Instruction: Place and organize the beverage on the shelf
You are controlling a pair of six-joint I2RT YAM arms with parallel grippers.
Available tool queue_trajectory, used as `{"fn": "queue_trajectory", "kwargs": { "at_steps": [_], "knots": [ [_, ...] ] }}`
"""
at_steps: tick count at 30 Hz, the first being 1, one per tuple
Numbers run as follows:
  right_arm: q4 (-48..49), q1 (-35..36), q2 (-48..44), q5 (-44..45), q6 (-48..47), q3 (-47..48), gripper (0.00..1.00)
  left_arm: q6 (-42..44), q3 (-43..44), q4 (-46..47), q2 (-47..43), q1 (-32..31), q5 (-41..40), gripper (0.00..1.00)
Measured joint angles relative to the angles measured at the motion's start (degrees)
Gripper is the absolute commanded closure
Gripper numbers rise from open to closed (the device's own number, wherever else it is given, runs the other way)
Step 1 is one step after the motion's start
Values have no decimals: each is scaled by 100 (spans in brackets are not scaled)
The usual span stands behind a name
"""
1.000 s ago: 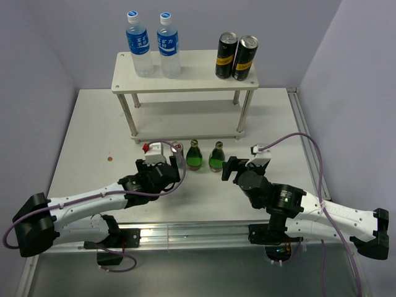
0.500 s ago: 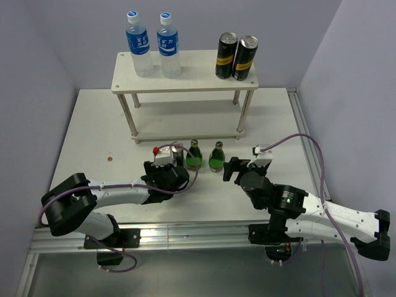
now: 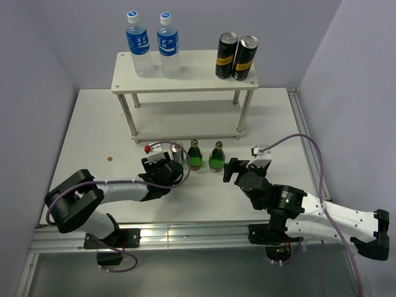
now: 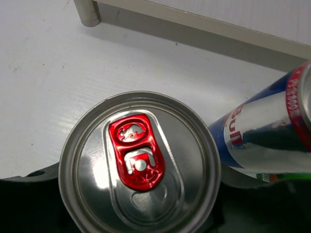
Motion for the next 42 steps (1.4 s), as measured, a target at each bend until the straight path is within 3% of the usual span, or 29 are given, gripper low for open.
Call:
{"fn": "queue_trajectory", "kwargs": {
  "at_steps": [3,7,13,22,37,40,42],
  "knots": [
    [-4,0,11,2,0,0,2,72,-20,96,11,83,4,88],
    [-4,0,68,2,2,0,3,70,94,-173,11,85,9,100],
    [-13,0,109,2,2,0,3,527,448,-577,-151,201,107,100],
    [-35,0,24,4,4,0,3,1574,1443,-284,-153,1165,525,100],
    [-66,0,-42,0,0,0,3,2747,2889,549,1561,2398,1058,99],
    [-66,0,-2,-4,0,0,3,2778,3099,597,1801,2500,1108,90],
    [-66,0,28,-11,0,0,3,2778,3217,649,1921,2546,1132,79]
  ]
}}
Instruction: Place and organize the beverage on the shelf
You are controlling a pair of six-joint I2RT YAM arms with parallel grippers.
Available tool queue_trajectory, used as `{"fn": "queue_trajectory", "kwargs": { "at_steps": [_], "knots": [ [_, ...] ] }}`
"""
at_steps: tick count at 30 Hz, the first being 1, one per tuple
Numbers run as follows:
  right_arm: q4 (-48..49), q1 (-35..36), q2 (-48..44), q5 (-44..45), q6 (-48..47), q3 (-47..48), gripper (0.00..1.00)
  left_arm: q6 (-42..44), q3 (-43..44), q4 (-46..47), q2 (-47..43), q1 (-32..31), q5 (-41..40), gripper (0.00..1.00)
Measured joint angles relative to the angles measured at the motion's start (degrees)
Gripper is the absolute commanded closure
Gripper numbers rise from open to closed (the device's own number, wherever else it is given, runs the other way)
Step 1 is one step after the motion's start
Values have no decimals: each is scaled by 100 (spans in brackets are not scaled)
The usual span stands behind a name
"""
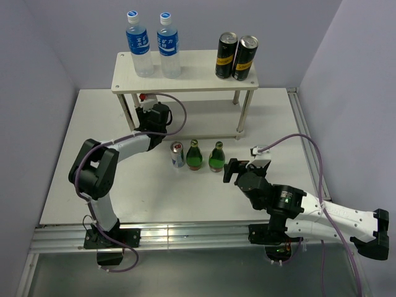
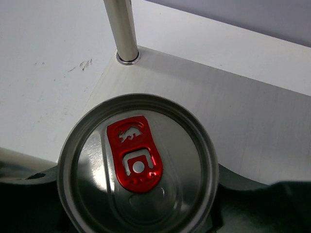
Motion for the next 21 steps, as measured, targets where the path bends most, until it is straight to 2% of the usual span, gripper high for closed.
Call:
{"fn": "queue_trajectory", "kwargs": {
  "at_steps": [1,2,4,5,7,8,11,17,21],
  "knots": [
    [0,0,9,-2,-2,0,3,2,24,33,28,20,4,73],
    [0,0,20,-2,-2,0,3,2,42,42,42,39,22,61],
    [0,0,42,-4,-2,0,3,24,44,50,52,74,52,51],
    [0,0,50,-4,0,0,3,37,66,46,66,94,61,41],
    [0,0,68,-2,0,0,3,74,131,52,120,138,72,35],
    [0,0,79,-2,0,0,3,85,164,50,146,153,85,27],
    [0,0,90,-4,0,0,3,105,232,85,190,190,90,18],
    [0,0,87,-4,2,0,3,101,238,87,195,195,87,9],
    [0,0,87,-4,2,0,3,74,190,46,133,190,125,7]
  ]
}}
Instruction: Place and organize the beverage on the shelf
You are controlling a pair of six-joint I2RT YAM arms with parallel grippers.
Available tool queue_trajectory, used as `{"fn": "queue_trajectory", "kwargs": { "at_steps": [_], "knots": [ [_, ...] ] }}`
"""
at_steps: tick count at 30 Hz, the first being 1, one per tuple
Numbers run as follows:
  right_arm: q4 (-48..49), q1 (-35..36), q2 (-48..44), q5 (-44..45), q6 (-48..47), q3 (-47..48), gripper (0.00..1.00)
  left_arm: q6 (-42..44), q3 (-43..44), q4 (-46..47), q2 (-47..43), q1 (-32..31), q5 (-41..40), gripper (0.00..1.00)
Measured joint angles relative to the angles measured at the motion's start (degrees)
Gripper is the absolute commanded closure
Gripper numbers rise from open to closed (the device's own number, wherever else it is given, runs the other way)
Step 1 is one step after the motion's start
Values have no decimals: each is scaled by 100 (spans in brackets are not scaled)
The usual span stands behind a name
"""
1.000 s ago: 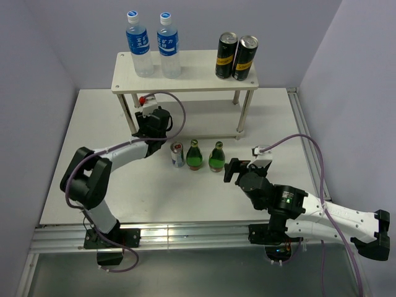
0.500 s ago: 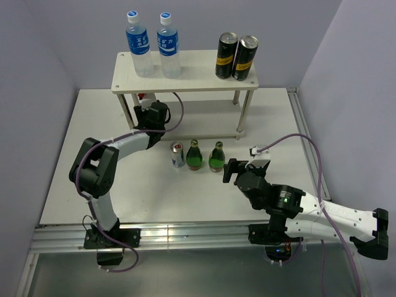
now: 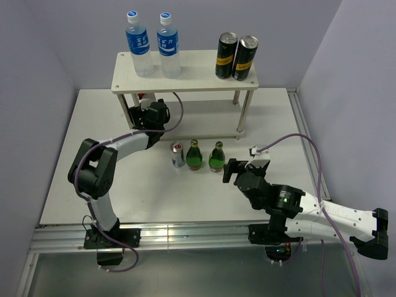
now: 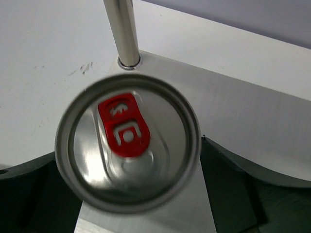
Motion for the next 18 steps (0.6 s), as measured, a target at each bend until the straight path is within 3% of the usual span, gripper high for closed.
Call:
{"fn": "queue_trajectory", "kwargs": {
  "at_steps": [9,18],
  "knots": [
    [0,0,7,2,2,0,3,-144,-1003,-446,-1473,-236,212,6],
    [0,0,26,0,44,0,3,-208,-2354,-107,-3224,-1084,546,9]
  ]
}}
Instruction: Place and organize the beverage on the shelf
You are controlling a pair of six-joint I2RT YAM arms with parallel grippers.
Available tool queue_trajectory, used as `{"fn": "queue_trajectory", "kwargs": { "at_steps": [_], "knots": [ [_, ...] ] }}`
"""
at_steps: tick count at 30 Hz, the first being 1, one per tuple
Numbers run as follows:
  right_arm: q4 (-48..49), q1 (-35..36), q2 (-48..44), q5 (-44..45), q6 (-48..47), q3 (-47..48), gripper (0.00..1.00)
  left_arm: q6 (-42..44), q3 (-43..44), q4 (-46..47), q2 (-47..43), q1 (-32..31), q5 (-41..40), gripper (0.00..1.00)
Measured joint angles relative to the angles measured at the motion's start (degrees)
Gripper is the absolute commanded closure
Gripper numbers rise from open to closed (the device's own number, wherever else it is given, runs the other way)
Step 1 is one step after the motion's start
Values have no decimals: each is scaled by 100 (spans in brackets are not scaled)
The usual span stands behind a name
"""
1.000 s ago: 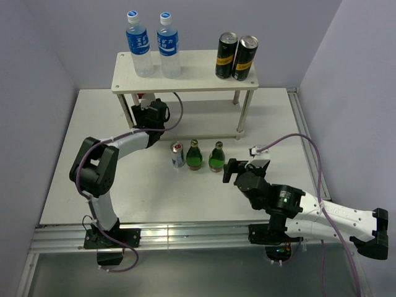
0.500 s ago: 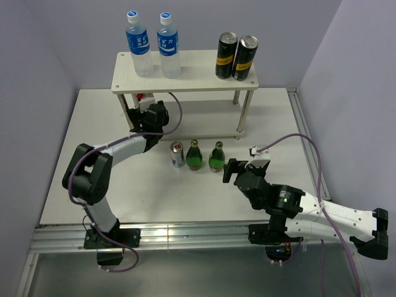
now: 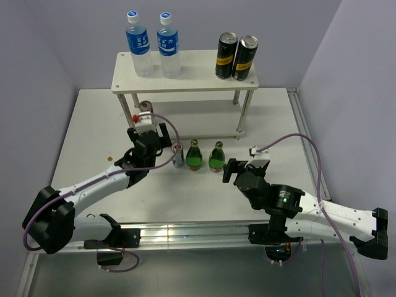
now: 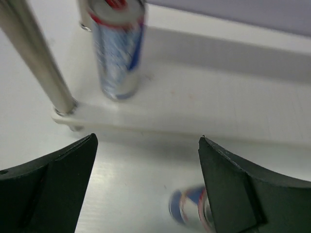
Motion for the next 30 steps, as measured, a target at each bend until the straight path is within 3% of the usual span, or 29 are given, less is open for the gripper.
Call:
{"fn": "queue_trajectory", "kwargs": {
  "at_steps": [10,26,30],
  "knots": [
    [-7,0,63,0,68,0,3,-83,-1773,1220,-424,-535,1259,9],
    [-9,0,70,-2,101,0,3,-83,-2015,1779,-815,-938,1355,10],
    [-11,0,70,-4,101,0,3,-87,-2050,2100,-577,-968,1460,10]
  ]
}}
